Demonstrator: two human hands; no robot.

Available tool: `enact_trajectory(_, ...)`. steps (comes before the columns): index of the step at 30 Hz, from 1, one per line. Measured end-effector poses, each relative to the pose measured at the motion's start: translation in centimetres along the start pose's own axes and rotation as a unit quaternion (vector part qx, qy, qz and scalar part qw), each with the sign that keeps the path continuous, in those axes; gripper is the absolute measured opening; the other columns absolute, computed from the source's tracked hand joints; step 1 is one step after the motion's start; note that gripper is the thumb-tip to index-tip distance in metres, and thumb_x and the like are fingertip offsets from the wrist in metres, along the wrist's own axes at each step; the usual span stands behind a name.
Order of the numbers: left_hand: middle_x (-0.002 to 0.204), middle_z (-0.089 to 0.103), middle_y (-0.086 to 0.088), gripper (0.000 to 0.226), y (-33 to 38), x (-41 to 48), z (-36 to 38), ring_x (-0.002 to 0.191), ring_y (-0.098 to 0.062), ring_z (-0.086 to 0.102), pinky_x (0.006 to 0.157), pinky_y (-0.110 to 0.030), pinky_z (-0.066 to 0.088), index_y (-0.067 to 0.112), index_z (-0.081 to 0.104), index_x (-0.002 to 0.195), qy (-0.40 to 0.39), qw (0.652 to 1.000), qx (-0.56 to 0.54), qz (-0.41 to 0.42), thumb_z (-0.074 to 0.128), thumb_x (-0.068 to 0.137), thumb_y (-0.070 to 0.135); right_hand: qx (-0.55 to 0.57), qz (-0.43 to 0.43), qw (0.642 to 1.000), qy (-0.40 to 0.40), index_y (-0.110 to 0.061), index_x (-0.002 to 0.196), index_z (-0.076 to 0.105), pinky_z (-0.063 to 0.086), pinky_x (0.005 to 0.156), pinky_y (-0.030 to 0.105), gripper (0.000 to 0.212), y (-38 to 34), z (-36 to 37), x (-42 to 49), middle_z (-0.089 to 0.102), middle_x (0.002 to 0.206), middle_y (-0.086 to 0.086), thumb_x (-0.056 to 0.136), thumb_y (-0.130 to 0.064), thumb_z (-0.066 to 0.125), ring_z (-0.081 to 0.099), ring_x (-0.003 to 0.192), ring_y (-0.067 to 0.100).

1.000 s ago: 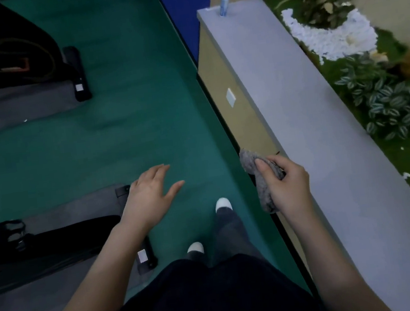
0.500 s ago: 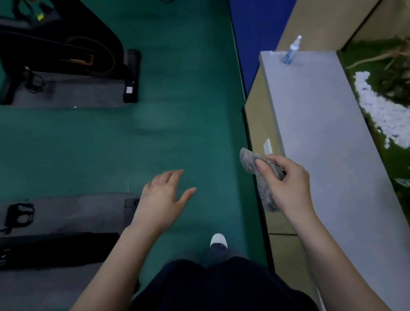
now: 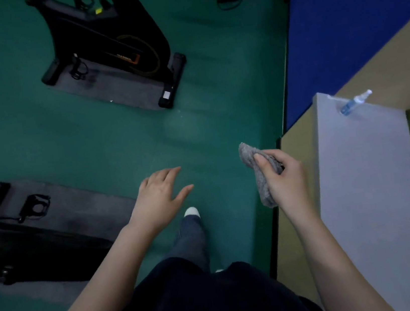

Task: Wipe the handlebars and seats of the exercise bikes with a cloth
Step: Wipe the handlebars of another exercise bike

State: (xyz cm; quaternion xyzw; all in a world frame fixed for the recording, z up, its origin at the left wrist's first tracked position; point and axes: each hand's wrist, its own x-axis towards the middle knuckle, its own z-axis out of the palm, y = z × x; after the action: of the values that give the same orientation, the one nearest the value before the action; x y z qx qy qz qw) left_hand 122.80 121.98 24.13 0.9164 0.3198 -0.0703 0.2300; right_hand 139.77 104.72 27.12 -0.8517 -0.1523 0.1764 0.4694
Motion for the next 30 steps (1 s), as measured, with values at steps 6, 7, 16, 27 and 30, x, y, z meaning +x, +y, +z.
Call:
enact_trajectory(6, 0.138, 0.049, -0.004, 0.057, -4.1, 8.1, -5.0, 0.131, -0.023, 0.039, 0.110, -0.035, 0.019, 0.017, 0.041, 0.140, 0.042, 0.998, -0.006, -0.040, 0.046, 0.094, 0.049, -0.021, -0.040, 0.998, -0.035, -0.017, 0.103, 0.071, 0.048, 0.085, 0.026, 0.019, -5.8, 5.3, 7.2, 0.068, 0.102, 0.002, 0.089, -0.028, 0.065, 0.062, 0.093, 0.011)
enact_trajectory(7, 0.138, 0.050, -0.005, 0.057, -4.7, 9.2, -5.8, 0.131, -0.024, 0.039, 0.110, -0.036, 0.019, 0.017, 0.041, 0.140, 0.046, 0.998, -0.007, -0.046, 0.046, 0.094, 0.049, -0.022, -0.046, 0.998, -0.039, -0.016, 0.103, 0.072, 0.048, 0.086, 0.026, 0.019, -6.6, 6.0, 8.4, 0.068, 0.102, 0.003, 0.089, -0.028, 0.065, 0.062, 0.094, 0.012)
enact_trajectory(16, 0.140, 0.048, -0.003, 0.055, -8.8, 14.0, -9.3, 0.132, -0.022, 0.038, 0.109, -0.038, 0.025, 0.017, 0.040, 0.141, 0.079, 0.984, -0.060, -0.150, 0.045, 0.095, 0.047, -0.054, -0.112, 0.984, -0.124, -0.014, 0.096, 0.074, 0.043, 0.078, 0.018, 0.015, -12.6, 12.6, 17.6, 0.070, 0.095, 0.004, 0.087, -0.024, 0.068, 0.063, 0.089, 0.013)
enact_trajectory(27, 0.140, 0.048, -0.002, 0.055, -11.0, 20.7, -11.7, 0.131, -0.021, 0.039, 0.107, -0.038, 0.028, 0.017, 0.040, 0.141, 0.142, 0.926, -0.106, -0.333, 0.046, 0.095, 0.047, -0.074, -0.224, 0.928, -0.288, -0.019, 0.094, 0.074, 0.036, 0.074, 0.000, 0.010, -19.3, 20.7, 30.7, 0.069, 0.092, 0.002, 0.086, -0.024, 0.070, 0.058, 0.083, 0.007)
enact_trajectory(30, 0.140, 0.047, 0.000, 0.054, -10.2, 23.8, -12.8, 0.131, -0.019, 0.039, 0.107, -0.037, 0.027, 0.019, 0.040, 0.141, 0.151, 0.919, -0.102, -0.349, 0.045, 0.095, 0.047, -0.070, -0.238, 0.916, -0.315, -0.019, 0.095, 0.074, 0.041, 0.077, 0.010, 0.011, -21.3, 21.7, 35.0, 0.069, 0.093, 0.002, 0.086, -0.024, 0.069, 0.061, 0.087, 0.011)
